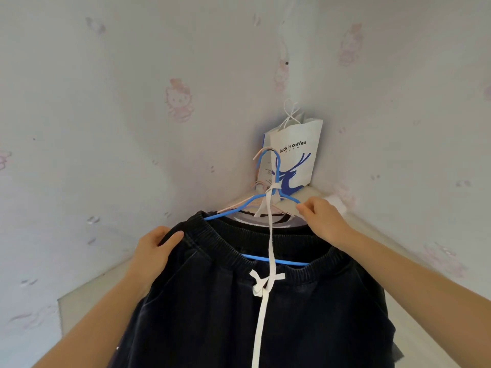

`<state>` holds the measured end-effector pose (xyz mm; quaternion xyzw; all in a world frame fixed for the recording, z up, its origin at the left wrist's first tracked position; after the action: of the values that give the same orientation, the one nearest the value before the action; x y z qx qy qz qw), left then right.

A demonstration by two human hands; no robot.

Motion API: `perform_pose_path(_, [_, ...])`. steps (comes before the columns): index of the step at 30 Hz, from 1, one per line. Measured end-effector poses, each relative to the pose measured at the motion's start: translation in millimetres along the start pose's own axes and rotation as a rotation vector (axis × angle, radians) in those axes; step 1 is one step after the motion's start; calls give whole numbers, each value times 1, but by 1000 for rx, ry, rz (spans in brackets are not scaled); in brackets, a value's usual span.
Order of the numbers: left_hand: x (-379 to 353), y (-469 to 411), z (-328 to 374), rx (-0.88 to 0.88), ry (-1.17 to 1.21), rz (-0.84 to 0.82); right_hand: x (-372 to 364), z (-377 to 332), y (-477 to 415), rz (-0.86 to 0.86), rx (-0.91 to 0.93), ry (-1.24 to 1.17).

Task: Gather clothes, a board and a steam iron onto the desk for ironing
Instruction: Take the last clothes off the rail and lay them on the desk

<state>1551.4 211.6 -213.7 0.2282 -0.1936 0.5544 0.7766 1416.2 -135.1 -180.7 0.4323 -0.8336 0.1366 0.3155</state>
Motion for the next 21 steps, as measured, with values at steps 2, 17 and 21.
perform_pose_path(2, [-10, -14, -2, 31, -18, 17, -6, 8, -14, -5, -5, 14])
perform_pose_path(17, [-56, -155, 12, 9, -213, 39, -30, 21, -139, 67, 134, 98])
perform_pose_path(21, [-82, -160, -21, 45, -304, 5, -57, 48, -144, 27, 166, 98])
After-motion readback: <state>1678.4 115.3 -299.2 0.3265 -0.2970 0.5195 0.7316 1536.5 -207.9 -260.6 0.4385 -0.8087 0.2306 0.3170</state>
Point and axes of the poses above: each hand's wrist, its own y-axis away from the middle knuckle, its own x-axis out of the back of the hand, z = x × y, the point moved 8 cm from there along -y, towards the middle knuckle, and after that the axes turned 11 degrees about -y, right-handed, at the moved point
